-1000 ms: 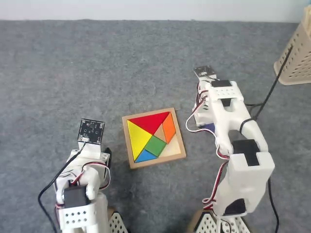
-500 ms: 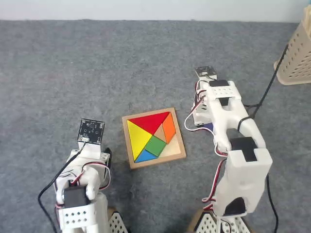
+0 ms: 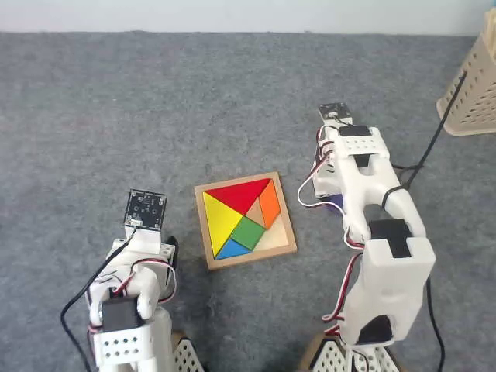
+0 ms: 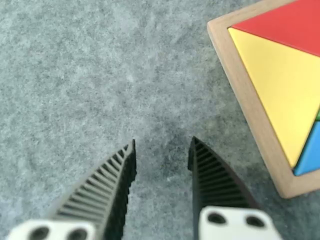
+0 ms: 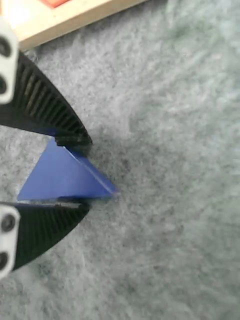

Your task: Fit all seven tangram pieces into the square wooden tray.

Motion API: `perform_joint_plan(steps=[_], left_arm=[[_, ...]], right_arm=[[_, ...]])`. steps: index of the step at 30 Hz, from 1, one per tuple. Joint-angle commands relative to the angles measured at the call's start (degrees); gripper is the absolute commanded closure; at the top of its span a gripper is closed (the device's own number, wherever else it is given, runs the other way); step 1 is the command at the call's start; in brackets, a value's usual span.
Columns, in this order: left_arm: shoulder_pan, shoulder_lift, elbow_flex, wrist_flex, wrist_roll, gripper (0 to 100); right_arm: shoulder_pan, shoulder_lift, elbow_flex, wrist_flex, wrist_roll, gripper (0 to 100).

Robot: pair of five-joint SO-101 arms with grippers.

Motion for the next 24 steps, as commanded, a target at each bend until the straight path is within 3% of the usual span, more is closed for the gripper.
perform_joint_plan(steps=[1,12,18,24], left_arm=[[0.2,-1.1,-0.6,0.4,-0.2,83],[0.2,-1.1,-0.6,0.4,-0.2,83],[0.2,-1.1,-0.6,0.4,-0.2,83],[0.2,-1.1,-0.6,0.4,-0.2,83]], right_arm=[[-0.8,-1.9,-0.8,1.5,-0.3,86.4],[-1.0,-10.1,-0.3,7.2,5.5,85.9],[-1.3,-10.5,3.2,8.8,9.7,74.6],[-1.4,-10.2,4.3,7.8,9.6,74.5]])
